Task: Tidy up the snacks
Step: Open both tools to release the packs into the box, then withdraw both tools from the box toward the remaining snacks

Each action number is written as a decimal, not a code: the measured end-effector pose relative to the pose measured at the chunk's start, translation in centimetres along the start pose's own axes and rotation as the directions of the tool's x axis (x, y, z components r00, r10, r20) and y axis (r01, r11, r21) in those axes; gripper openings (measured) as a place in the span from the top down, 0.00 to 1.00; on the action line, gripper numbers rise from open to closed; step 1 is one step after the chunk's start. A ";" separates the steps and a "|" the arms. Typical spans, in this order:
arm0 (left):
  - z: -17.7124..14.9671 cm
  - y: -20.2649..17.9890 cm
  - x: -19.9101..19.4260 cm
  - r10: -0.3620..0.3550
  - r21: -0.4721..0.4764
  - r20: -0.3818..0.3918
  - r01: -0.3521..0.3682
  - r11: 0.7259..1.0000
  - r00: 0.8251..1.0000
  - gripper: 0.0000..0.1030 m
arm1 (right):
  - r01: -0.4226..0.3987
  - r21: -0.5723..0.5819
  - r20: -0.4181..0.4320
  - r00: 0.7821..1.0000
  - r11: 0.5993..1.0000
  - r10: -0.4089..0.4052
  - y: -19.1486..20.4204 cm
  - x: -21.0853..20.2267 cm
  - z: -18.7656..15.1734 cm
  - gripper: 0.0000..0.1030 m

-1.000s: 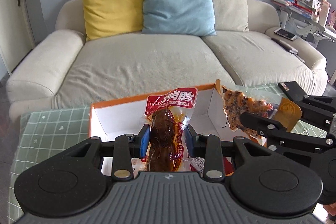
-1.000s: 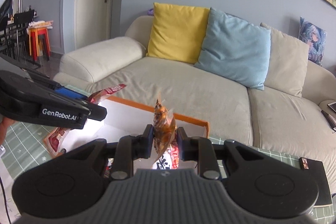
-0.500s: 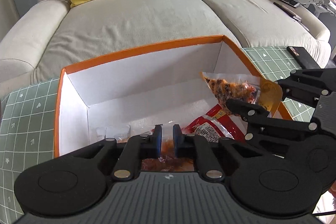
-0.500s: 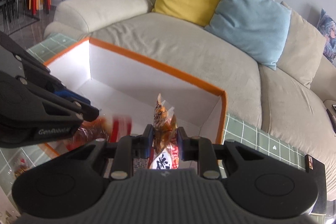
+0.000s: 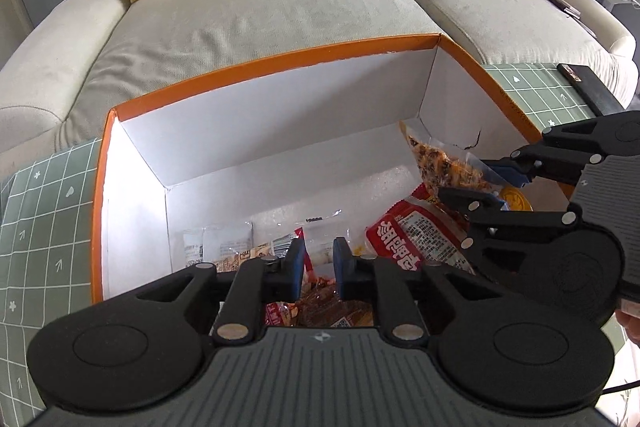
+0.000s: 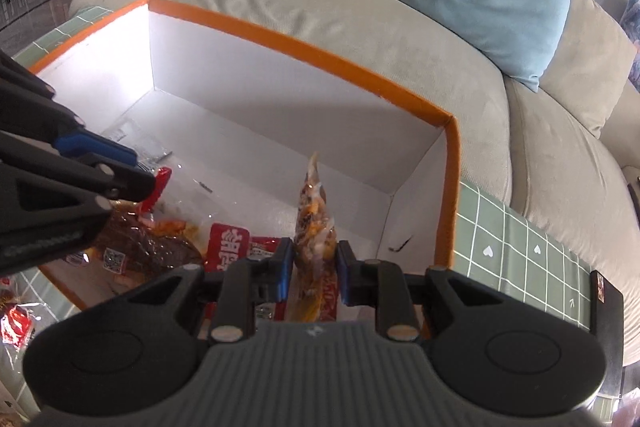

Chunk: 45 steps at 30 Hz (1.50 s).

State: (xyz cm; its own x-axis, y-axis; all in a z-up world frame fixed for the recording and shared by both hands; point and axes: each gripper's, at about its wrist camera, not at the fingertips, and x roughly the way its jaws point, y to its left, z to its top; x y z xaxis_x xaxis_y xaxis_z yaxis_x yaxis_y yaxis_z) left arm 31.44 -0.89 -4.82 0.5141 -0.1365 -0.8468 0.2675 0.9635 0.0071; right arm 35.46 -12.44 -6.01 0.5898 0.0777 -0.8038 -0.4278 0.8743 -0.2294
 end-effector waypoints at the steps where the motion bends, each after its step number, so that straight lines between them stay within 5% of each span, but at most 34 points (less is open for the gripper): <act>1: 0.0 0.0 -0.2 0.000 -0.001 0.002 0.000 1.000 1.000 0.79 | 0.005 -0.002 0.001 1.000 1.000 -0.005 0.0 0.0 0.0 0.81; 16: -0.3 0.1 -4.5 0.013 -0.030 0.070 -0.011 0.999 0.997 0.72 | 0.011 0.016 0.077 0.997 1.000 -0.013 0.0 -5.0 0.6 0.59; 21: -1.0 -0.1 -7.1 0.027 -0.058 0.138 -0.019 0.998 0.990 0.71 | 0.001 0.040 0.127 0.992 0.999 -0.006 0.0 -7.8 0.2 0.56; 24: -1.7 -0.4 -8.9 0.034 -0.084 0.188 -0.019 0.996 0.982 0.71 | 0.003 0.086 0.163 0.986 0.996 -0.017 0.1 -9.7 -0.6 0.46; 37: -6.7 -3.3 -15.3 0.072 -0.085 0.332 -0.046 0.995 0.941 0.71 | -0.102 0.371 0.278 0.961 0.923 -0.006 0.1 -17.5 -8.3 0.41; 45: -11.1 -4.4 -16.2 0.107 -0.080 0.315 -0.086 0.993 0.943 0.71 | -0.068 0.424 0.262 0.964 0.903 -0.050 1.7 -20.0 -13.6 0.41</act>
State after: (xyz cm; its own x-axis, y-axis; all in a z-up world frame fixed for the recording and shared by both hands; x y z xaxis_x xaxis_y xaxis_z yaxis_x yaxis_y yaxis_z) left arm 12.90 -0.39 3.00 0.7701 -0.0982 -0.6303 0.1562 0.9870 0.0369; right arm 13.63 -19.04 2.21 0.7697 0.1564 -0.6190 -0.1362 0.9874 0.0802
